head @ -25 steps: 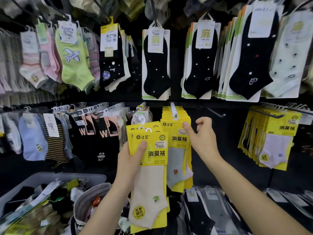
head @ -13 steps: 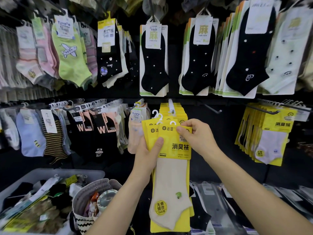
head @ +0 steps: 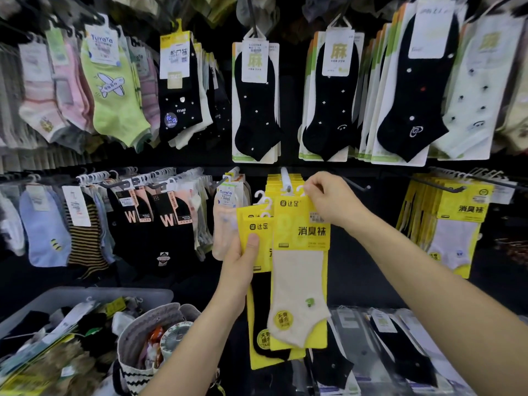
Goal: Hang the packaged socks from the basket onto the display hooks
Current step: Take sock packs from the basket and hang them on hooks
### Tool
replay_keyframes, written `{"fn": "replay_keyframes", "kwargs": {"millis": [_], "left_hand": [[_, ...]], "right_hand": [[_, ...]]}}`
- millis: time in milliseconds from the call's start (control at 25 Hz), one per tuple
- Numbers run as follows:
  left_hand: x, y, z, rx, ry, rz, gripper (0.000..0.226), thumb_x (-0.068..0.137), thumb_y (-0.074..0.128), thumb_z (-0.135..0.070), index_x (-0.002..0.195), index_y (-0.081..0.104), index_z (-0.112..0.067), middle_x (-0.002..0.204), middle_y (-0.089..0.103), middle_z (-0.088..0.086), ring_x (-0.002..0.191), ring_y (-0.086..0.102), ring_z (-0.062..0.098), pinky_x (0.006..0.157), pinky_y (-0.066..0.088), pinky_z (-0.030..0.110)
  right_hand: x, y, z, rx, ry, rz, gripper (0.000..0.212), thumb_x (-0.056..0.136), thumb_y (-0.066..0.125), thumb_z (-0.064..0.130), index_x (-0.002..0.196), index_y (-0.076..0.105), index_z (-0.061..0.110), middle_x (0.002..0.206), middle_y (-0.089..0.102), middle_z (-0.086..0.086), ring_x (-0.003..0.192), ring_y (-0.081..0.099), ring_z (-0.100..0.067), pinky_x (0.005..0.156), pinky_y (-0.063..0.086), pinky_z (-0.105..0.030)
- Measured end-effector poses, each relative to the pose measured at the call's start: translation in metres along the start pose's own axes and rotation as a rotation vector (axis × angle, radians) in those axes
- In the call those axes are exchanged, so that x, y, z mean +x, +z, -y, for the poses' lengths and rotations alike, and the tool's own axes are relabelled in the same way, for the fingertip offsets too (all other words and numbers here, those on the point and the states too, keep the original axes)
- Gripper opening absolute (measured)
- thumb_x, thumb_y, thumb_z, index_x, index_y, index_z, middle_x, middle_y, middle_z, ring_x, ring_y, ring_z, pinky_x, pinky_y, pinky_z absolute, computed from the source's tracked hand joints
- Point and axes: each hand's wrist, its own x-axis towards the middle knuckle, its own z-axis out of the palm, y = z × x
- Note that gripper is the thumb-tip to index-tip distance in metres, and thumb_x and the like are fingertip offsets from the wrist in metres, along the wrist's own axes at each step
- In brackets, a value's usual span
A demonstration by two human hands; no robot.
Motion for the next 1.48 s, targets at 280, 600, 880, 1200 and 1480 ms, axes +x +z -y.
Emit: {"fn": "replay_keyframes", "kwargs": {"millis": [280,600,880,1200,1480], "left_hand": [[0.000,-0.044,0.011,-0.009,-0.153,-0.207,0.015,0.096,0.047,-0.026,0.103,0.061,-0.022,0.107,0.071,0.007,0.087,0.070,0.015,0.070,0.055,0.029],[-0.004,-0.060,-0.009,0.137,-0.010,-0.299,0.011,0.095,0.048,-0.033,0.095,0.058,-0.028,0.097,0.068,-0.002,0.089,0.066,0.017,0.071,0.053,0.032],[-0.006,-0.024,-0.017,0.070,0.008,-0.211,0.033,0.076,0.059,-0.048,0.102,0.062,-0.027,0.103,0.072,0.004,0.090,0.070,0.019,0.072,0.057,0.035],[-0.005,0.007,-0.021,-0.007,0.026,-0.070,0.031,0.091,0.057,-0.018,0.107,0.061,-0.045,0.115,0.068,0.000,0.102,0.067,0.019,0.082,0.057,0.037],[-0.009,0.025,-0.022,-0.023,0.102,0.000,0.037,0.099,0.042,-0.008,0.103,0.060,-0.040,0.095,0.055,-0.050,0.088,0.061,-0.016,0.069,0.052,0.010]], "right_hand": [[0.024,0.016,0.006,-0.021,0.036,-0.003,0.027,0.094,0.047,0.021,0.091,0.063,0.000,0.075,0.054,-0.003,0.058,0.042,-0.011,0.054,0.038,-0.027],[0.014,0.019,0.009,-0.008,-0.025,-0.221,0.011,0.087,0.056,0.028,0.083,0.062,0.020,0.086,0.063,0.004,0.080,0.056,-0.012,0.078,0.049,-0.037],[-0.026,0.038,0.027,0.043,-0.022,0.033,0.046,0.065,0.075,0.053,0.090,0.048,0.027,0.079,0.052,0.012,0.071,0.050,-0.003,0.058,0.044,-0.025],[-0.029,0.007,0.003,0.084,-0.053,-0.035,0.019,0.075,0.069,0.046,0.079,0.053,0.035,0.084,0.053,0.011,0.071,0.048,-0.002,0.060,0.036,-0.018],[-0.017,-0.009,0.006,-0.019,-0.101,0.068,0.016,0.090,0.058,0.022,0.075,0.058,0.028,0.079,0.055,0.012,0.072,0.051,-0.006,0.065,0.042,-0.022]]}}
